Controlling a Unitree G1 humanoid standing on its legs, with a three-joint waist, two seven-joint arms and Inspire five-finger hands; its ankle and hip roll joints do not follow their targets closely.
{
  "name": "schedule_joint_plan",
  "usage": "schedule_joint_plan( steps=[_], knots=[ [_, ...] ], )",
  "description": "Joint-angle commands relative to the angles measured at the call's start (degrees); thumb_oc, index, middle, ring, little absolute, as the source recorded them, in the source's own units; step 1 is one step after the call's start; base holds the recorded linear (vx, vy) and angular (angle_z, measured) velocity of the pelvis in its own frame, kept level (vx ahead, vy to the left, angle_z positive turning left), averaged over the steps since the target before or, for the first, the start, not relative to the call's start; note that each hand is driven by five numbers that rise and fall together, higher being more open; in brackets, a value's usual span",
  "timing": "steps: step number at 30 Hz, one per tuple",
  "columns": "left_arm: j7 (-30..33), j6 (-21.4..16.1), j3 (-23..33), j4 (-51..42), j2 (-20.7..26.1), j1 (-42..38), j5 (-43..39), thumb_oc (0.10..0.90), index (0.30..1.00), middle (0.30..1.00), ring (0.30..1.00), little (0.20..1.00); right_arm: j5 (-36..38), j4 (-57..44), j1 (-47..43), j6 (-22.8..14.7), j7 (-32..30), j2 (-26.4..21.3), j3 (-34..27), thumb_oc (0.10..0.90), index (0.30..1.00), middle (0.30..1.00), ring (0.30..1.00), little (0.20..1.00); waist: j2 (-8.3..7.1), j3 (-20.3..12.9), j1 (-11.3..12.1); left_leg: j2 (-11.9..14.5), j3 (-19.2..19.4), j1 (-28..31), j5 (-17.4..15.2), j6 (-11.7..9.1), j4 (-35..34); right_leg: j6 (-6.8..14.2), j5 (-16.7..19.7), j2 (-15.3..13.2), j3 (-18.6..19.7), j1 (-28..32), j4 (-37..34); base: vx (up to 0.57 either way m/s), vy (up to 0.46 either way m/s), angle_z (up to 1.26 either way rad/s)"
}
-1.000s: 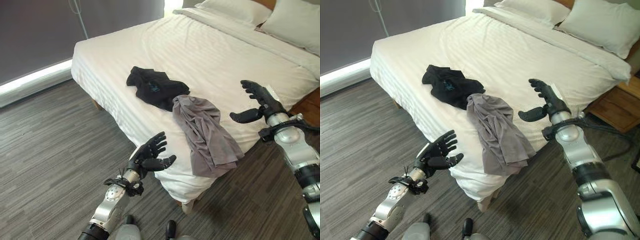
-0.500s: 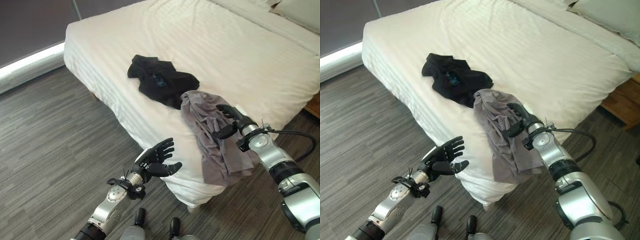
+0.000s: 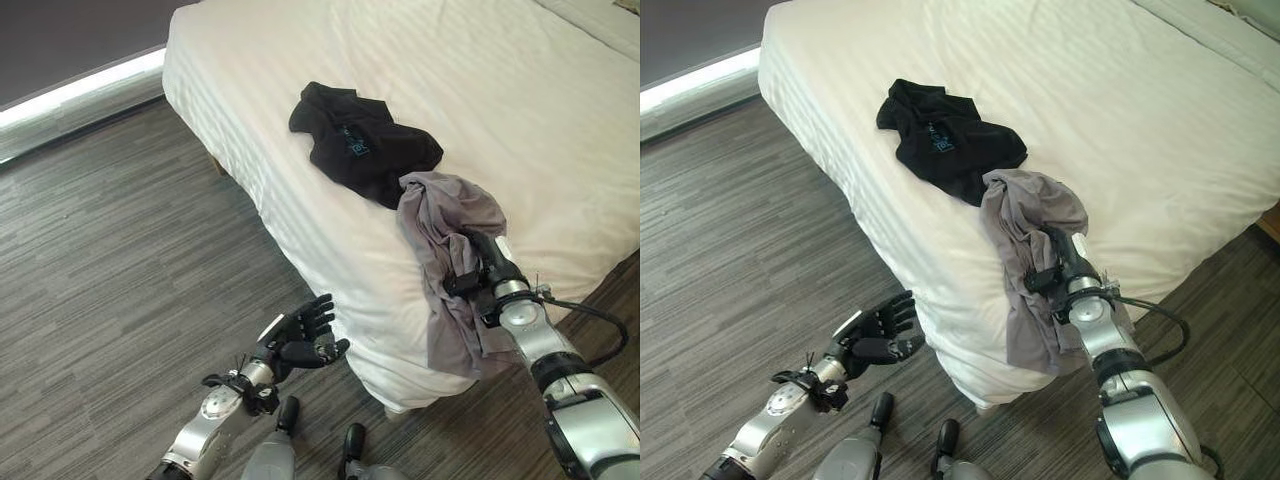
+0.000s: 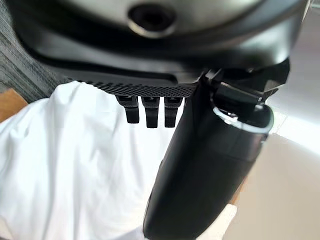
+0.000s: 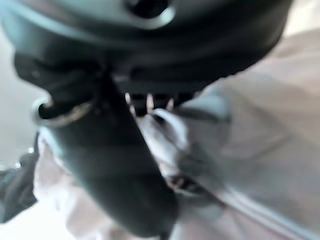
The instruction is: Pick up bed clothes into laundry basket.
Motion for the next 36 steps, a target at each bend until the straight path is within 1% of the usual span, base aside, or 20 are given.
schedule_joint_plan(
  steps=[1, 3, 6, 8, 10, 11, 12, 13, 14, 15, 16, 17, 19, 21, 23, 24, 27, 30, 35, 36],
  knots=[
    [0.43, -4.89, 2.44, -5.86, -0.30, -4.02, 4.54, 0.800, 0.900, 0.900, 0.900, 0.900, 1.00, 0.56, 13.06, 3.66, 4.97, 2.10, 4.14, 0.400, 0.300, 0.300, 0.300, 0.300, -1.14, -1.00, -1.50, 0.20, 0.60, -0.88, -1.23, 0.01, -0.02, 5.72, 2.81, -7.57, 2.85, -0.26, 1.30, 0.05, 0.001, 0.05],
    [2.20, -4.96, 3.81, -4.34, 0.69, -9.44, 9.51, 0.800, 0.900, 0.900, 0.900, 0.900, 0.74, -5.08, 20.48, 3.90, 5.26, 2.87, 0.57, 0.400, 0.300, 0.300, 0.300, 0.300, -0.73, -2.08, -4.39, 1.00, 1.67, 0.83, -1.98, -0.18, -0.02, 5.37, 1.91, -7.34, 4.26, 0.25, 2.12, 0.09, -0.026, 0.06],
    [5.28, -5.19, 5.94, -2.55, 0.56, -15.71, 12.49, 0.800, 0.900, 0.900, 0.900, 0.900, 0.22, -10.18, 26.56, 4.23, 6.43, 3.12, -2.13, 0.400, 0.300, 0.300, 0.300, 0.300, -0.98, -2.86, -6.99, 2.36, 3.68, 3.42, -3.05, -0.40, 2.12, 4.70, 1.17, -6.68, 6.70, 1.44, 2.21, 0.08, -0.068, -0.05],
    [7.23, -5.31, 7.87, -0.92, -0.09, -20.13, 13.13, 0.800, 0.900, 0.900, 0.900, 0.900, 0.33, -13.88, 29.88, 4.45, 7.31, 2.36, -4.16, 0.400, 0.300, 0.300, 0.300, 0.300, -1.74, -2.27, -8.72, 2.95, 5.71, 1.85, -5.56, -1.40, 12.83, 3.73, 0.93, -5.80, 8.75, 2.16, 2.38, 0.03, -0.154, -0.47],
    [10.24, -5.13, 9.79, 2.15, -1.49, -24.20, 11.65, 0.800, 0.900, 0.900, 0.900, 0.900, 0.61, -15.36, 32.52, 4.60, 7.37, 1.44, -6.23, 0.400, 0.300, 0.300, 0.300, 0.300, -2.53, -1.38, -10.14, 4.71, 7.04, -2.20, -0.78, -2.72, 25.18, 2.43, 1.02, -5.09, 10.51, 4.05, 2.32, 0.03, -0.135, -0.59],
    [12.57, -5.27, 11.19, 5.19, -2.06, -27.66, 9.35, 0.800, 0.900, 0.900, 0.900, 0.900, 1.63, -15.53, 33.49, 5.22, 7.29, 1.20, -7.74, 0.400, 0.300, 0.300, 0.300, 0.300, -2.54, -0.58, -10.73, 5.81, 6.29, -4.01, 0.23, -2.82, 31.53, 1.67, 0.37, -4.27, 12.00, 5.01, 2.58, 0.02, -0.015, -0.34],
    [13.97, -5.28, 12.25, 6.36, -2.14, -29.25, 8.94, 0.800, 0.900, 0.900, 0.900, 0.900, 2.01, -15.47, 33.64, 5.77, 7.23, 1.02, -8.18, 0.400, 0.300, 0.300, 0.300, 0.300, -2.21, -0.61, -10.65, 4.93, 4.53, -4.00, 0.44, -2.23, 31.18, 1.64, -0.33, -3.95, 13.66, 5.26, 2.95, 0.02, 0.025, -0.53],
    [13.97, -5.31, 12.23, 6.43, -2.14, -29.37, 8.93, 0.800, 0.900, 0.900, 0.900, 0.900, 2.00, -15.51, 33.61, 5.81, 7.24, 1.02, -8.24, 0.400, 0.300, 0.300, 0.300, 0.300, -2.37, -0.72, -10.62, 4.78, 4.62, -4.04, 0.97, -2.22, 30.68, 1.65, -0.15, -4.12, 13.70, 4.97, 2.97, 0.12, 0.157, -0.76],
    [17.77, -5.28, 14.80, 10.37, -1.23, -33.33, 8.78, 0.800, 0.900, 0.900, 0.900, 0.900, 2.94, -15.23, 33.67, 6.64, 7.07, 0.66, -9.19, 0.400, 0.300, 0.300, 0.300, 0.300, -1.82, -1.31, -9.80, 2.72, 1.07, -5.59, 0.43, -1.88, 26.62, 1.82, -1.20, -4.10, 18.13, 5.55, 3.16, 0.26, 0.129, -1.25],
    [20.42, -4.34, 15.26, 17.38, 2.04, -38.95, 9.78, 0.800, 0.900, 0.900, 0.900, 0.900, 5.41, -15.98, 35.52, 6.69, 7.79, 0.89, -10.06, 0.400, 0.300, 0.300, 0.300, 0.300, -1.38, -2.75, -10.83, 2.93, -0.22, -6.62, -0.74, -1.68, 18.74, 2.51, -1.53, -3.39, 21.38, 6.42, 2.55, 0.29, 0.130, -1.09],
    [20.29, -4.59, 15.03, 18.02, 2.13, -39.47, 9.65, 0.800, 0.900, 0.900, 0.900, 0.900, 5.48, -16.12, 35.56, 6.77, 7.84, 0.98, -10.18, 0.400, 0.300, 0.300, 0.300, 0.300, -1.66, -2.61, -10.50, 2.89, 0.14, -6.07, -0.73, -1.63, 18.18, 2.49, -1.66, -3.58, 21.64, 6.60, 2.48, 0.29, 0.048, -1.29],
    [21.17, -3.71, 14.97, 22.67, 5.29, -42.46, 11.07, 0.800, 0.900, 0.900, 0.900, 0.900, 6.15, -15.58, 35.99, 6.56, 8.02, 0.50, -10.14, 0.400, 0.300, 0.300, 0.300, 0.300, -0.99, -3.07, -10.66, 3.48, -0.57, -7.17, 0.67, -1.51, 13.81, 2.73, -1.78, -2.85, 23.22, 7.41, 2.06, 0.20, 0.032, -0.94],
    [22.33, -3.20, 14.36, 32.12, 11.98, -48.82, 15.76, 0.800, 0.900, 0.900, 0.900, 0.900, 6.60, -16.04, 36.71, 6.07, 8.47, 0.83, -9.82, 0.400, 0.300, 0.300, 0.300, 0.300, -0.80, -3.46, -10.74, 4.21, -1.13, -6.58, 2.93, -2.01, 7.91, 2.92, -2.94, -2.42, 25.68, 9.01, 1.60, 0.25, 0.087, -1.02],
    [22.02, -2.18, 12.82, 40.02, 16.78, -53.46, 18.15, 0.800, 0.900, 0.900, 0.900, 0.900, 7.75, -15.63, 37.29, 6.06, 9.09, 1.31, -9.70, 0.400, 0.300, 0.300, 0.300, 0.300, 0.00, -4.31, -12.11, 4.54, 0.44, -5.20, 2.99, -1.95, 6.03, 3.61, -3.69, -2.55, 27.04, 9.77, 1.59, 0.17, 0.163, -1.21],
    [23.57, -1.63, 9.34, 46.42, 20.08, -60.53, 22.98, 0.800, 0.900, 0.900, 0.900, 0.900, 9.70, -14.86, 38.98, 5.64, 8.94, 3.18, -10.61, 0.400, 0.300, 0.300, 0.300, 0.300, -0.22, -5.45, -14.41, 4.50, 4.27, -2.54, 1.82, -1.58, 4.18, 5.01, -4.70, -4.79, 26.93, 10.22, 0.82, 0.12, 0.272, -0.84],
    [23.65, -1.97, 7.81, 48.76, 21.24, -62.84, 23.73, 0.800, 0.900, 0.900, 0.900, 0.900, 10.19, -14.34, 38.39, 5.23, 9.02, 3.59, -10.19, 0.400, 0.300, 0.300, 0.300, 0.300, -0.62, -5.54, -14.64, 4.76, 5.50, -1.87, 2.19, -1.40, 3.20, 5.52, -3.53, -4.76, 27.50, 8.70, 1.00, 0.05, 0.231, -0.62],
    [25.11, -0.30, -0.11, 56.78, 27.36, -70.83, 33.45, 0.800, 0.900, 0.900, 0.900, 0.900, 15.01, -11.55, 37.68, 3.87, 8.67, 6.48, -10.00, 0.400, 0.300, 0.300, 0.300, 0.300, -2.29, -6.50, -15.73, 4.55, 9.47, -1.31, 1.19, -0.54, 1.15, 7.57, -2.76, -5.55, 29.07, 4.15, 2.79, -0.02, 0.155, -0.69],
    [26.08, 1.57, -10.35, 60.84, 31.99, -78.23, 46.06, 0.800, 0.900, 0.900, 0.900, 0.900, 15.66, -9.74, 36.74, 2.84, 10.30, 8.53, -5.44, 0.400, 0.300, 0.300, 0.300, 0.300, -4.70, -6.75, -16.24, 3.67, 11.58, -0.81, -0.23, 0.32, 0.84, 9.47, -1.06, -6.69, 30.34, 2.11, 2.37, 0.00, 0.115, -0.43],
    [25.18, 3.54, -17.25, 61.11, 31.51, -80.51, 54.95, 0.800, 0.900, 0.900, 0.900, 0.900, 18.71, -9.28, 36.41, 2.20, 10.77, 10.04, -4.38, 0.400, 0.300, 0.300, 0.300, 0.300, -7.06, -5.72, -15.67, 2.95, 11.11, -2.33, -0.88, 1.26, 0.84, 10.44, 0.74, -7.20, 29.98, -0.37, 2.52, -0.02, 0.080, -0.17],
    [24.21, 3.71, -17.80, 61.53, 29.97, -78.95, 57.22, 0.800, 0.900, 0.900, 0.900, 0.900, 18.05, -9.72, 36.08, 2.17, 10.75, 10.22, -3.79, 0.400, 0.300, 0.300, 0.300, 0.300, -8.24, -4.95, -15.57, 2.52, 10.70, -2.86, -1.02, 1.46, 0.45, 10.62, 1.40, -7.28, 29.65, -1.02, 2.50, 0.00, 0.000, 0.00]
  ],
)
